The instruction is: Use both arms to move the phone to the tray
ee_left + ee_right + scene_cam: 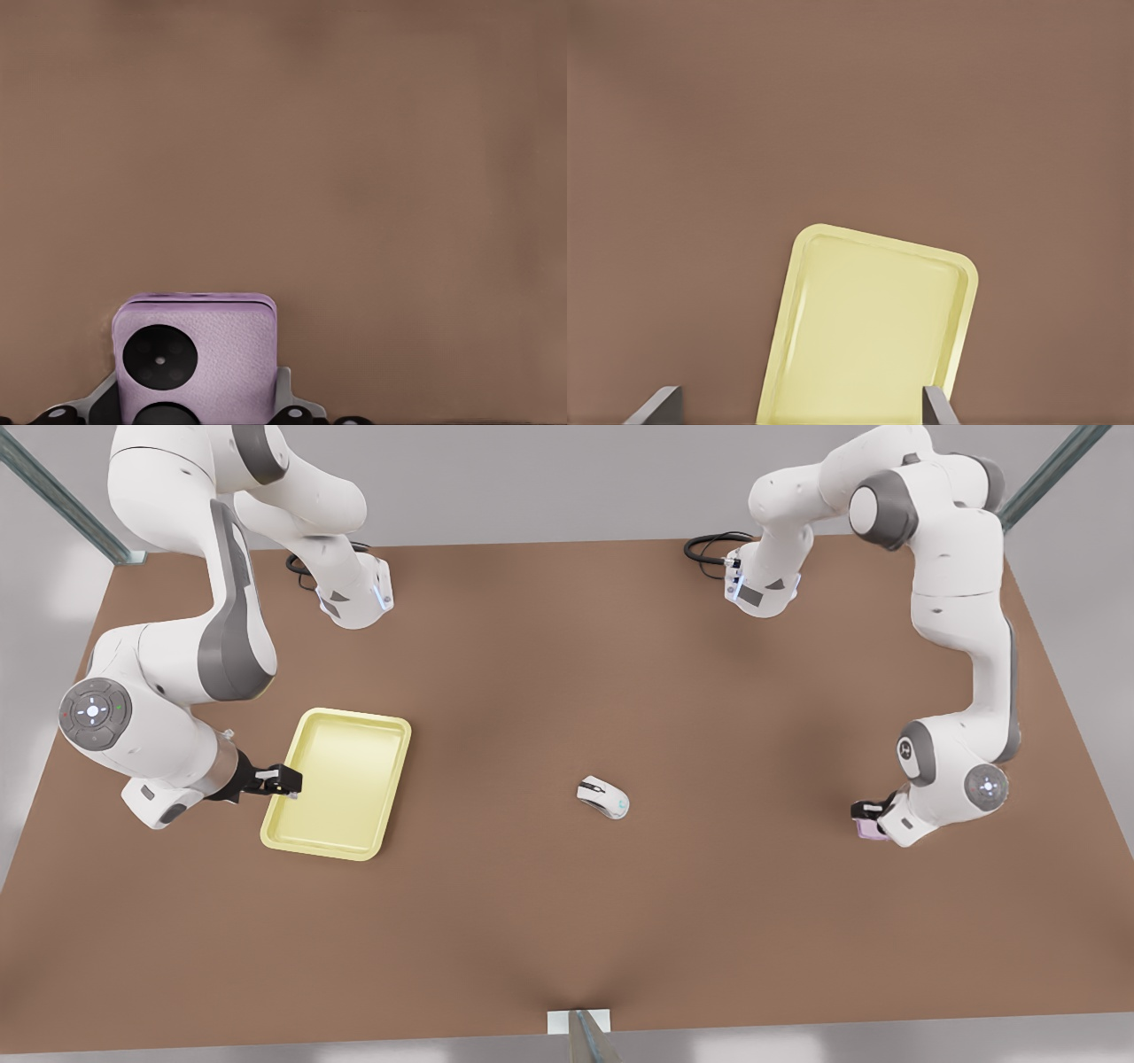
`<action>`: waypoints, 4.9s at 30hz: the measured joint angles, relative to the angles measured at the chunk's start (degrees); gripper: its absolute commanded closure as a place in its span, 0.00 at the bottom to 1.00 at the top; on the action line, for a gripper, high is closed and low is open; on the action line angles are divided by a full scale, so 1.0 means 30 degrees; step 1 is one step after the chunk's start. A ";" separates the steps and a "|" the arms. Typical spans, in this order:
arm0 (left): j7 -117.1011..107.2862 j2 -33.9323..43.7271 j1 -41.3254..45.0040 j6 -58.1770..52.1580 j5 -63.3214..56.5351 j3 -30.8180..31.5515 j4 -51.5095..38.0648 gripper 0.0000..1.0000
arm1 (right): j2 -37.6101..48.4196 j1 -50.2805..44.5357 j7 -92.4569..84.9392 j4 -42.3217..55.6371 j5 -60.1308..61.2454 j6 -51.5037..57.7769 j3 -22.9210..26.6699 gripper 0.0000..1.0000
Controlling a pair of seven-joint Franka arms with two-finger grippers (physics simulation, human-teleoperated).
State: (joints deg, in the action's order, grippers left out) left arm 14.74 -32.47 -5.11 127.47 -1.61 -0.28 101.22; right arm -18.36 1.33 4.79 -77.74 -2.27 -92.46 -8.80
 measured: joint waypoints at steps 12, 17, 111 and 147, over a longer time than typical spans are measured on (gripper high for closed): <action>-1.0482 -0.3317 1.4928 -0.4006 -0.0138 0.3356 -0.8709 0.23 | -0.0020 0.0006 0.0012 -0.0005 0.0008 -0.0006 -0.0002 0.00; -1.5074 -0.5991 1.6450 -0.4758 -0.0101 0.3198 -1.1562 0.23 | -0.0020 0.0008 0.0015 -0.0001 0.0006 -0.0007 -0.0007 0.00; -0.4278 0.6646 0.5008 -1.6687 0.1092 0.0693 -0.8770 0.00 | -0.4859 -0.9381 0.4939 -1.0864 0.2151 -1.3874 -0.0782 0.00; -0.3949 0.6740 0.5014 -1.6757 0.1044 0.0879 -0.8770 0.00 | -0.5278 -0.9835 0.5165 -1.1456 -0.0447 -1.6262 -0.0670 0.21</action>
State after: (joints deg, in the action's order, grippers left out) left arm 2.89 -12.24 9.93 77.20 1.53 2.36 74.91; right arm -34.20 -28.18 20.28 -112.11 -3.61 -141.25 -10.81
